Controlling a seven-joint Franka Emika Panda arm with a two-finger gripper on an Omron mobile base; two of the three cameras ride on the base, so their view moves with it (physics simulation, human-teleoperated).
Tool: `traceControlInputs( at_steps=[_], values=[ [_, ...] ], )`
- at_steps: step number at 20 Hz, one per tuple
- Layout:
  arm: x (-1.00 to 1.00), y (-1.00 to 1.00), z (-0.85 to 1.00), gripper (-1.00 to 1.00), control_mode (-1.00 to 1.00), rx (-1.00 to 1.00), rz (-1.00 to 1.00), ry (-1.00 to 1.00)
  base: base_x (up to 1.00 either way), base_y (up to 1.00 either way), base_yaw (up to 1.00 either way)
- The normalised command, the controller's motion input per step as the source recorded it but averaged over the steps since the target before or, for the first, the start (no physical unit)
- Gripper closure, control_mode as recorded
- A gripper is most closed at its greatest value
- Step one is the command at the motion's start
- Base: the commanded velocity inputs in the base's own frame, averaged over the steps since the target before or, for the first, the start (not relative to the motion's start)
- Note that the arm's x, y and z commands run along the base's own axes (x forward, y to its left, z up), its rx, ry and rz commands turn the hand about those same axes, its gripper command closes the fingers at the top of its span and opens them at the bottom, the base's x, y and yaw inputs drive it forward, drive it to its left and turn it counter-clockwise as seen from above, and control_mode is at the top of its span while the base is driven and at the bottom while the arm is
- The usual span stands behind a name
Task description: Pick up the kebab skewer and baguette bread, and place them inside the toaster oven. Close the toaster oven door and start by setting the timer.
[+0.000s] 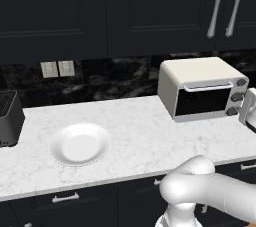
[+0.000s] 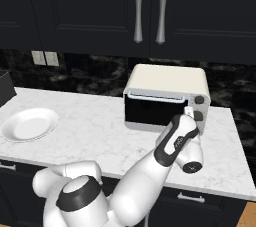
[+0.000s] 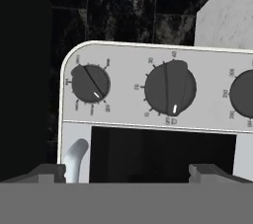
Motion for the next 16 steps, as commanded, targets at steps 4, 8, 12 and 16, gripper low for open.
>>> traceControlInputs(
  at_steps=[4,8,12,16],
  values=[
    [0.05,-0.01,0.0,-1.0,-1.0,0.0,-0.02,0.0,0.0,0.0,0.0],
    [0.06,0.0,0.0,-1.0,-1.0,0.0,-0.02,0.0,0.0,0.0,0.0],
    [0.06,0.0,-0.01,-1.0,-1.0,0.0,-0.02,0.0,0.0,0.0,0.0],
    [0.06,-0.01,-0.04,-1.0,-1.0,0.0,-0.02,0.0,0.0,0.0,0.0]
  ],
)
